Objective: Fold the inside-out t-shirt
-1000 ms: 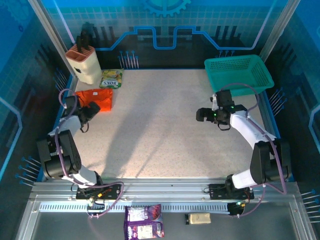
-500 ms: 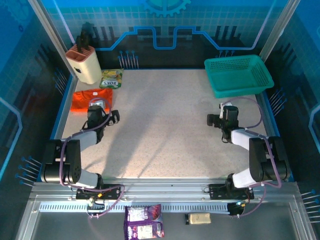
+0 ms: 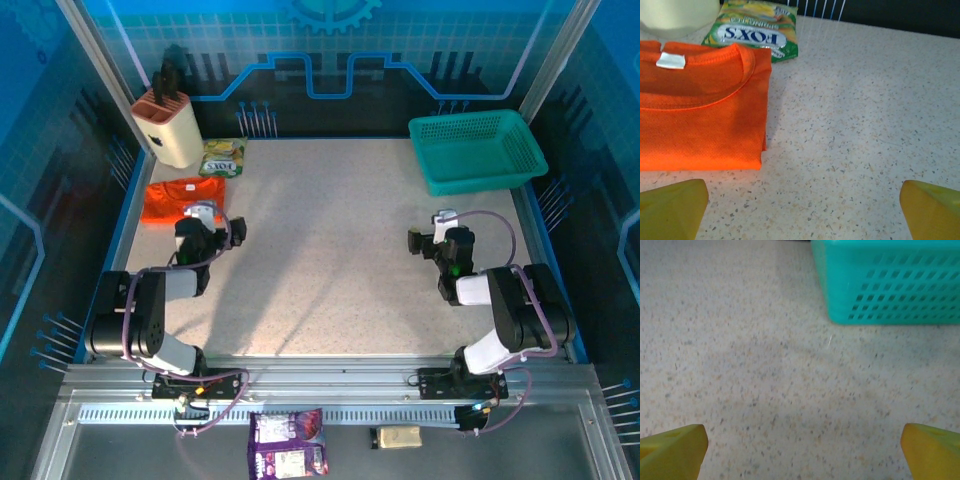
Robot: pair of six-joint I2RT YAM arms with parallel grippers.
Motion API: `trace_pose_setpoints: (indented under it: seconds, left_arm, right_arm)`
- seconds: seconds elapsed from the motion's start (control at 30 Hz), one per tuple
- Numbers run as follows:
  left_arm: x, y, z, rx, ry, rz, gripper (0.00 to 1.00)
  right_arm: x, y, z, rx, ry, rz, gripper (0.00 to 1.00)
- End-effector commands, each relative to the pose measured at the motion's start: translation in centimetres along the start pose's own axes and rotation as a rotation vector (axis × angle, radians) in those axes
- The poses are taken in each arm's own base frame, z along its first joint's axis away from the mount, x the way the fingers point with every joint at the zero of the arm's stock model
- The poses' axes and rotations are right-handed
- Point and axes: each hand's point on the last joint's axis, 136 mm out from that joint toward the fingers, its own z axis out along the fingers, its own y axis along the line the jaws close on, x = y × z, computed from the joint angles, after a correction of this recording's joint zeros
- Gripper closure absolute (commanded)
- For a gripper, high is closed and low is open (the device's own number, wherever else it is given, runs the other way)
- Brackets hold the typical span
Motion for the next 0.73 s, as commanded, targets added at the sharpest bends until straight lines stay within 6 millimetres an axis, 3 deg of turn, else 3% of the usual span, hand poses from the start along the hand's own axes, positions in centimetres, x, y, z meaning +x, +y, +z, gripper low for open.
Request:
trace_pose_setpoints:
  seconds: [0.0,0.23,0.37,0.7]
  left_arm:
    - [-0.1,-1.3,-0.2,0.070,-0.070,0.043,0.01]
    - [0.1,-1.5,0.1,0.021,-0.056,0.085,0.01]
    - [0.1,-1.5,0.1,0.019,-0.058,0.086,0.01]
    - [0.0,-1.6,0.1,0.022,-0.061,0.086,0.01]
  right_arm:
    - [-2.7,-0.6,0.0,0.042,-0.101,0.001,0.00]
    - [-2.8,-0.8,-0.1,0.081,-0.104,-0.004,0.00]
    - [-2.8,0.0,0.1,0.034,-0.095,-0.024,0.00]
    - [-2.7,0.1,0.2,-0.002,-0.093,-0.013,0.00]
